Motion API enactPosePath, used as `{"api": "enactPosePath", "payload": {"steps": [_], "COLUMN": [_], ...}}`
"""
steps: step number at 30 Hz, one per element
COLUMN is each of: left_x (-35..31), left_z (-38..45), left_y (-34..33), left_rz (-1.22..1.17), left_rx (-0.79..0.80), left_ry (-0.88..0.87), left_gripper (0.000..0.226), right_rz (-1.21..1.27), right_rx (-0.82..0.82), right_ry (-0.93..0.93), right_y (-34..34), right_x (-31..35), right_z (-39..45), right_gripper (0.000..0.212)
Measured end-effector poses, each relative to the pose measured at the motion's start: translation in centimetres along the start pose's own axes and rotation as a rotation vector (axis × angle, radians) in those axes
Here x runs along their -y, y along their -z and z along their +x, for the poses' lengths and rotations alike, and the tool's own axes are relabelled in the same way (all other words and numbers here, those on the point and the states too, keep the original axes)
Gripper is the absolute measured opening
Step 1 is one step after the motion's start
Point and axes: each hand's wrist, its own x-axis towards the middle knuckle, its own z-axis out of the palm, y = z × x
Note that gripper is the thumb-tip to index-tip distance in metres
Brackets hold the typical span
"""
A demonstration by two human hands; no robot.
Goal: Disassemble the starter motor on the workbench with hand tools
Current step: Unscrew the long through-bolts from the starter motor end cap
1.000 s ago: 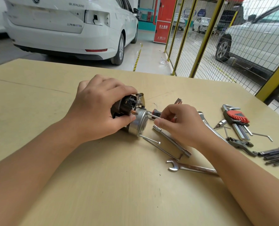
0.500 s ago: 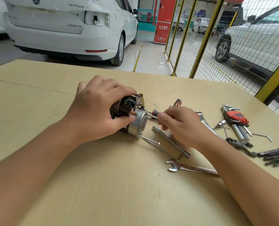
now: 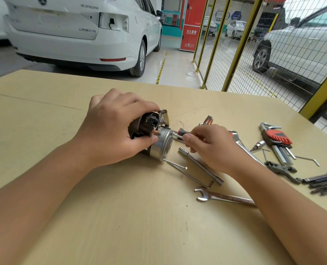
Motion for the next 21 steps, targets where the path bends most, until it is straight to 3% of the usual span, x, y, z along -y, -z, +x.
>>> {"api": "enactPosePath", "payload": {"steps": [3,10,16,21], "left_x": [-0.04,0.00,0.05,0.02], "left_z": [0.06,0.06,0.05,0.07], "left_y": [0.09,0.08,0.01,-0.01], "left_rz": [-0.004,-0.007,-0.007,-0.005], "left_rx": [0.004,0.009,0.010,0.009], "left_ry": [0.000,0.001,0.000,0.002], "left_gripper": [0.057,0.057,0.057,0.057], "right_rz": [0.047,-0.003,0.041,0.022], "right_rx": [-0.063,0.041,-0.053,0.007], "right_ry": [0.026,-0.001,0.023,0.021], "right_y": [0.07,0.20,0.06,0.09], "right_x": [0.11,0.14,0.04,-0.19], "right_z": [-0.11,-0.09,-0.04,0.00], "right_gripper": [0.020,0.035,0.022,0.033]}}
